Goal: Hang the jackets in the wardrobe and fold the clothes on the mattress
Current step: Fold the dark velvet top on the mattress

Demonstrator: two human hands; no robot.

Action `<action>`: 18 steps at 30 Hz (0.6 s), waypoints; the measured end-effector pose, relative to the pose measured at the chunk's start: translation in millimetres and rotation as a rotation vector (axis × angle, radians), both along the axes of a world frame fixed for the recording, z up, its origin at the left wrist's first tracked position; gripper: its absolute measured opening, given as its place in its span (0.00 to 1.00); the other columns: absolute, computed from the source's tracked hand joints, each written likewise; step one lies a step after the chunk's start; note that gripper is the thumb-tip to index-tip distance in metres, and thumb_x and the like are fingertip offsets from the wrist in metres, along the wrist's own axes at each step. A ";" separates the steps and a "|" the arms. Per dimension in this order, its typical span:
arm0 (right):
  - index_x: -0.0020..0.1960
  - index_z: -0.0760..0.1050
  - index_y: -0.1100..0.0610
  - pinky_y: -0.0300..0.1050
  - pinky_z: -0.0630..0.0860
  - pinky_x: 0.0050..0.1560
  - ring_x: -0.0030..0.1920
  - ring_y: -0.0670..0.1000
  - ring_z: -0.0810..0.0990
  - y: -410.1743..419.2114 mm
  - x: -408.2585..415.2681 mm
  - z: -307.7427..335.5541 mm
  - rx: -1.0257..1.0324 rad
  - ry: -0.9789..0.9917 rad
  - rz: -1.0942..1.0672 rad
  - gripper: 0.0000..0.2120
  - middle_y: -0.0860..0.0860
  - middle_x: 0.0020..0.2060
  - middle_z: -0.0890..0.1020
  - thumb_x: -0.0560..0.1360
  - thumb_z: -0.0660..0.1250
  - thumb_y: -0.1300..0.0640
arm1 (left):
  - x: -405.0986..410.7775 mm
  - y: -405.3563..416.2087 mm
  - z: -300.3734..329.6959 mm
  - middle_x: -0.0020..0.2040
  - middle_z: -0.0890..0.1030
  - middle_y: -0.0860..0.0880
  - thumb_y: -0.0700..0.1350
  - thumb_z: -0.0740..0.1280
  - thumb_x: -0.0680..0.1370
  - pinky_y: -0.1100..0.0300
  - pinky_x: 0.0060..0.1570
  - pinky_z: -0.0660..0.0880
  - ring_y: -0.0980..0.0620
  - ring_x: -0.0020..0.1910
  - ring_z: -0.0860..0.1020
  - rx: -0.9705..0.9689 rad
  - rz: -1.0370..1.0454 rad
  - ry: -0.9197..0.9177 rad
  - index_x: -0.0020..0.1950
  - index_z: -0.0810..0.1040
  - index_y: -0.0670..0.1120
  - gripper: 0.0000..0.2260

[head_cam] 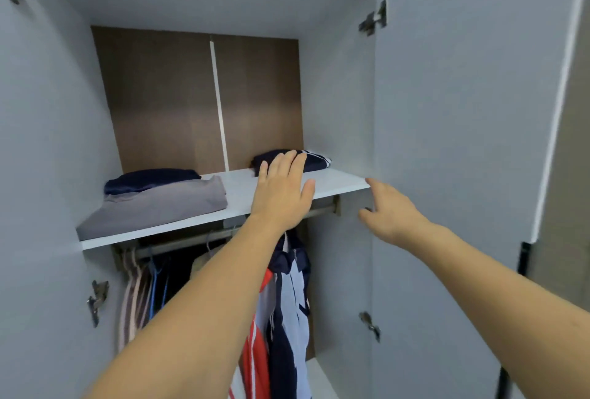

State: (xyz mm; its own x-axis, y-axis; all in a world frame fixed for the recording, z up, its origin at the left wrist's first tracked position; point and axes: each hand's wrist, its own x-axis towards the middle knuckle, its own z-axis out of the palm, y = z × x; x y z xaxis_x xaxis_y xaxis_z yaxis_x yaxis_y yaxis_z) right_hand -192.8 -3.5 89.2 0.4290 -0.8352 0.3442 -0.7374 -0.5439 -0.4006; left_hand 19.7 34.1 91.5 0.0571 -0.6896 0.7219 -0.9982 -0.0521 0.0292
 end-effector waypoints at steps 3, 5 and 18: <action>0.79 0.52 0.57 0.49 0.58 0.74 0.76 0.57 0.59 13.6 -62.9 9.9 -0.030 -0.031 -0.077 0.33 0.55 0.77 0.60 0.79 0.61 0.53 | -61.7 -5.7 5.8 0.79 0.56 0.47 0.54 0.54 0.83 0.44 0.77 0.47 0.46 0.78 0.52 -0.029 -0.082 -0.059 0.79 0.57 0.48 0.25; 0.78 0.54 0.57 0.49 0.60 0.73 0.76 0.56 0.60 23.5 -108.0 17.1 -0.061 -0.051 -0.122 0.32 0.54 0.77 0.60 0.79 0.61 0.53 | -106.0 -10.5 10.3 0.80 0.55 0.47 0.54 0.53 0.83 0.44 0.77 0.46 0.46 0.79 0.51 -0.061 -0.139 -0.072 0.80 0.55 0.48 0.26; 0.78 0.56 0.55 0.49 0.62 0.72 0.74 0.54 0.63 83.0 -418.6 -11.7 -0.111 -0.042 -0.472 0.30 0.52 0.76 0.62 0.78 0.61 0.54 | -429.3 -22.8 -10.1 0.77 0.59 0.48 0.56 0.52 0.82 0.43 0.77 0.47 0.46 0.77 0.56 -0.059 -0.576 -0.083 0.80 0.53 0.49 0.28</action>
